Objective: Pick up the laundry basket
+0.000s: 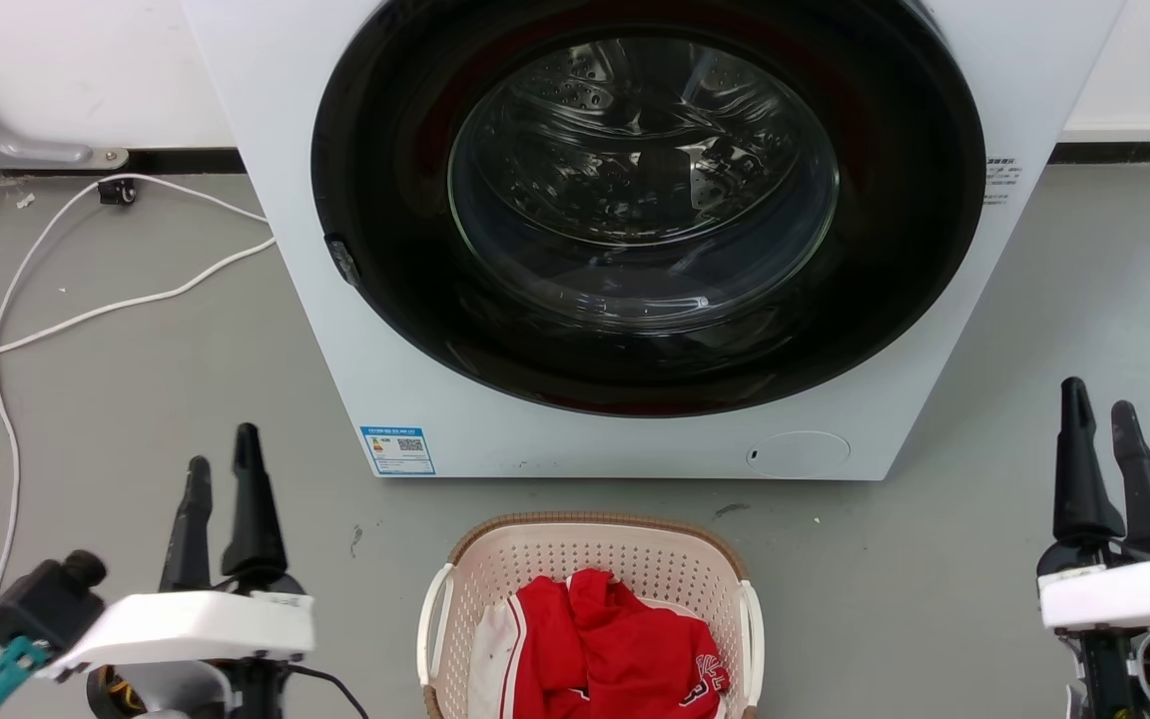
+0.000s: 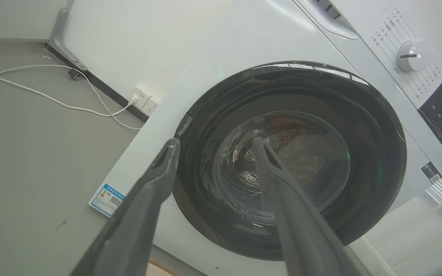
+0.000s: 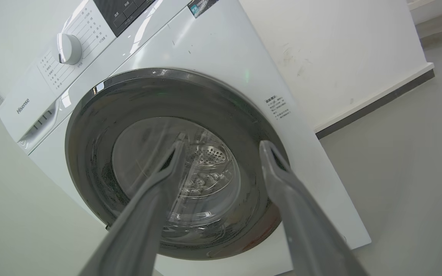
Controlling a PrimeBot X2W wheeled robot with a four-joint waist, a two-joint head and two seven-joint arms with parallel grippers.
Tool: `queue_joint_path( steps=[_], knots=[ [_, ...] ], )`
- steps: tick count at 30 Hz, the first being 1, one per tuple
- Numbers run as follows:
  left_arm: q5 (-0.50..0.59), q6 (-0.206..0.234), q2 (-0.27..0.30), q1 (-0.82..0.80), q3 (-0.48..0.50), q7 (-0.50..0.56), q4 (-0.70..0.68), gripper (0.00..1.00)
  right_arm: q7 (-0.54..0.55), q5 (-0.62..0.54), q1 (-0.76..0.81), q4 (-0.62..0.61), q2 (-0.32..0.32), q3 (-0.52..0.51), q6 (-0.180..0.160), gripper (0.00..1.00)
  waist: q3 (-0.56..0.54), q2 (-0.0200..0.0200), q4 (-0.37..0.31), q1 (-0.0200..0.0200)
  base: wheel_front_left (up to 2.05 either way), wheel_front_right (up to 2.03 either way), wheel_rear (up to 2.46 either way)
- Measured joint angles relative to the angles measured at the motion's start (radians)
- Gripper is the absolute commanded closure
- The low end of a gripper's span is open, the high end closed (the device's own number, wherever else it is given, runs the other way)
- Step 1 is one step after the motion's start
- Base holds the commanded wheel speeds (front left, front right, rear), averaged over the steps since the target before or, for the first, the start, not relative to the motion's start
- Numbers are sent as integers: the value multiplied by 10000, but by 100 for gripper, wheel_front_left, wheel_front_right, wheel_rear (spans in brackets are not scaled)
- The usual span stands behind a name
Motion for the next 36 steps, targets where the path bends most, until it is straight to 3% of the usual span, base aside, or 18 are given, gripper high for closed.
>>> queue_joint_path(
  steps=[6,11,36],
  knots=[
    [1912,270,12,48,-698,-182,-215,0,-171,-1172,175,-98,0,165,0,0,7,0,22,0,0,0,0],
    [2892,512,313,98,-1469,-318,-228,0,-305,-1825,231,-71,0,209,0,0,3,0,26,0,0,0,0],
    [5344,2046,1810,-53,-4119,-926,-291,0,-913,-4652,509,104,-6,485,15,0,24,0,-9,0,0,0,0]
  ],
)
